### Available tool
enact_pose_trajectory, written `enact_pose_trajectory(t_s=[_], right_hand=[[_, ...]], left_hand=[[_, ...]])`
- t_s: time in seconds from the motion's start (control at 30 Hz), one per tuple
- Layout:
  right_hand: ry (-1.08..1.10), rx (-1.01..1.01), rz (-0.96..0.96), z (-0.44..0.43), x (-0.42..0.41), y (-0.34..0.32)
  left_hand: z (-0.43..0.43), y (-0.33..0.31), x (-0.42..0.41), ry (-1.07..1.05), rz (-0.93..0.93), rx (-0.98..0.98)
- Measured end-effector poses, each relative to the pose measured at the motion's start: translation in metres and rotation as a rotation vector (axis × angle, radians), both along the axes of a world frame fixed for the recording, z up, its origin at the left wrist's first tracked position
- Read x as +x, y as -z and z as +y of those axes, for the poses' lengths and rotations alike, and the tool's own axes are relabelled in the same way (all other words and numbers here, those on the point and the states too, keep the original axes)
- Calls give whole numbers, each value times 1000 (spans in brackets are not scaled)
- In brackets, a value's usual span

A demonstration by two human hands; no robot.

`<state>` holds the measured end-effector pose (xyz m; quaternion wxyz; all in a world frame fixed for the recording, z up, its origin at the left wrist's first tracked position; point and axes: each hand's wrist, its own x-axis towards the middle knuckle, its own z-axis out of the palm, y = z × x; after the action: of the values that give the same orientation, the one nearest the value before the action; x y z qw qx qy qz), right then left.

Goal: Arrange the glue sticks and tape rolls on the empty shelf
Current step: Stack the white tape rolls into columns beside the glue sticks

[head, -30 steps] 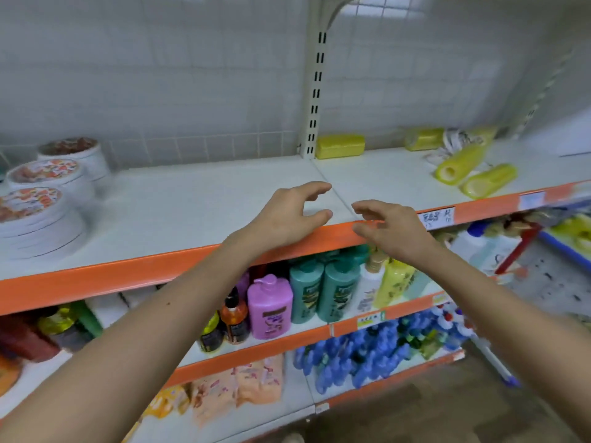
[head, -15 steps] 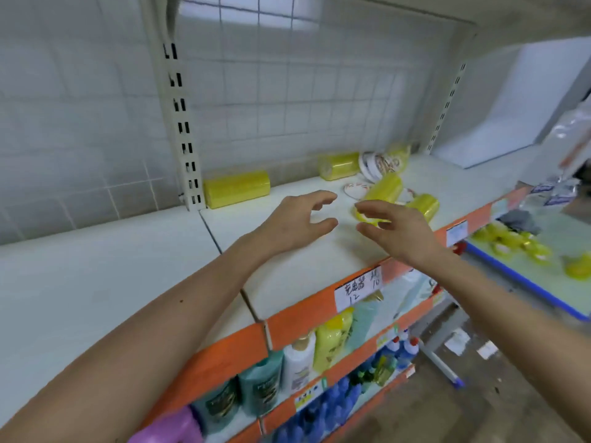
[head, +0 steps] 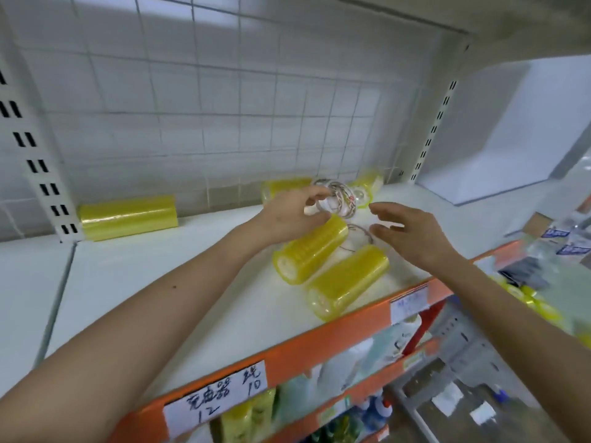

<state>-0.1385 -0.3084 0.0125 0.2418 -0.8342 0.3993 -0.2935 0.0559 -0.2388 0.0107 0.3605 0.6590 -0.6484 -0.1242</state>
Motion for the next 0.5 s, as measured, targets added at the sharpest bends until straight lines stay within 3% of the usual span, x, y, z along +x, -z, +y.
enact_pose_trajectory(t_s=[0.2,0.37,0.5], right_hand=[[-136,-41,87,-84,-20,4],[-240,30,47,-127,-2,15],[-340,-51,93,-149,19,25]], left_hand=[[-53,-2,-23,-200,-68,-42],[-81,2,-14,-334,-96,11],[-98,4,5,-368,-251,85]])
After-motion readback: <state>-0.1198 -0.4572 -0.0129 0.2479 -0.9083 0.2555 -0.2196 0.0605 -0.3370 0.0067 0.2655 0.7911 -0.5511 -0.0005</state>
